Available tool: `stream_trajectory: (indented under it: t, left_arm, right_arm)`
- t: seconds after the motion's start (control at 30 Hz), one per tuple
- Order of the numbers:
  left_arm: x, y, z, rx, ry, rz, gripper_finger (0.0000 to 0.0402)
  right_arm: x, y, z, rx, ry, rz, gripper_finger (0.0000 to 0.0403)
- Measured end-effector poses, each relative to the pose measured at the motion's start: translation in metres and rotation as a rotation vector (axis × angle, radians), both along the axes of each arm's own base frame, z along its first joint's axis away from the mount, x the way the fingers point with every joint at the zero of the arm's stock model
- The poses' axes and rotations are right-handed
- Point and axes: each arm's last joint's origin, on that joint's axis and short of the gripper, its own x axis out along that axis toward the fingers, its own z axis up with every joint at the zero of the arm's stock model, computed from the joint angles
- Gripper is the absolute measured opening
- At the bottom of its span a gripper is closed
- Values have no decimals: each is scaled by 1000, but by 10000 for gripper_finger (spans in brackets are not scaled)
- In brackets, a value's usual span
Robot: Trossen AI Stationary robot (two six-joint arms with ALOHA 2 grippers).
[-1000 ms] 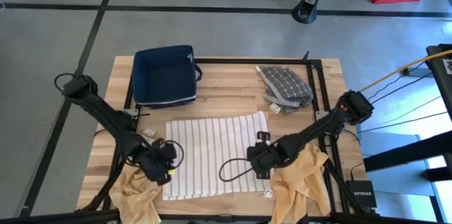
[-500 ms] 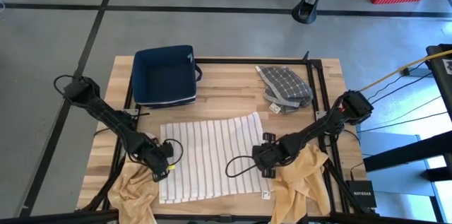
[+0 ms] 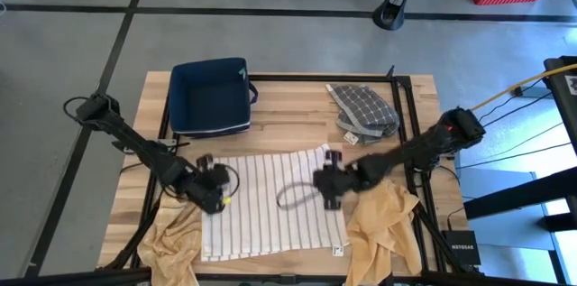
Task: Fold towel
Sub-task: Fold the white towel
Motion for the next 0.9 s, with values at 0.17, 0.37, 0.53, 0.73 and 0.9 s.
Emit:
stream_trajectory:
  t: [0.17, 0.37, 0.53, 0.73, 0.9]
  left_arm:
    - [-3, 32, -25, 119, 68, 115, 100]
    - [-20, 53, -64, 85, 150, 184, 100]
    - [-33, 64, -84, 70, 141, 283, 100]
    - [-40, 63, -90, 55, 118, 338, 100]
    - [-36, 61, -85, 61, 108, 305, 100]
  right_arm:
    - [11, -61, -17, 98, -13, -94, 136]
    - [-2, -107, -43, 239, 19, -197, 136]
    - [-18, -128, -60, 263, 53, -330, 136]
    - [-36, -136, -77, 251, 83, -434, 136]
    - [-40, -136, -79, 230, 99, -462, 136]
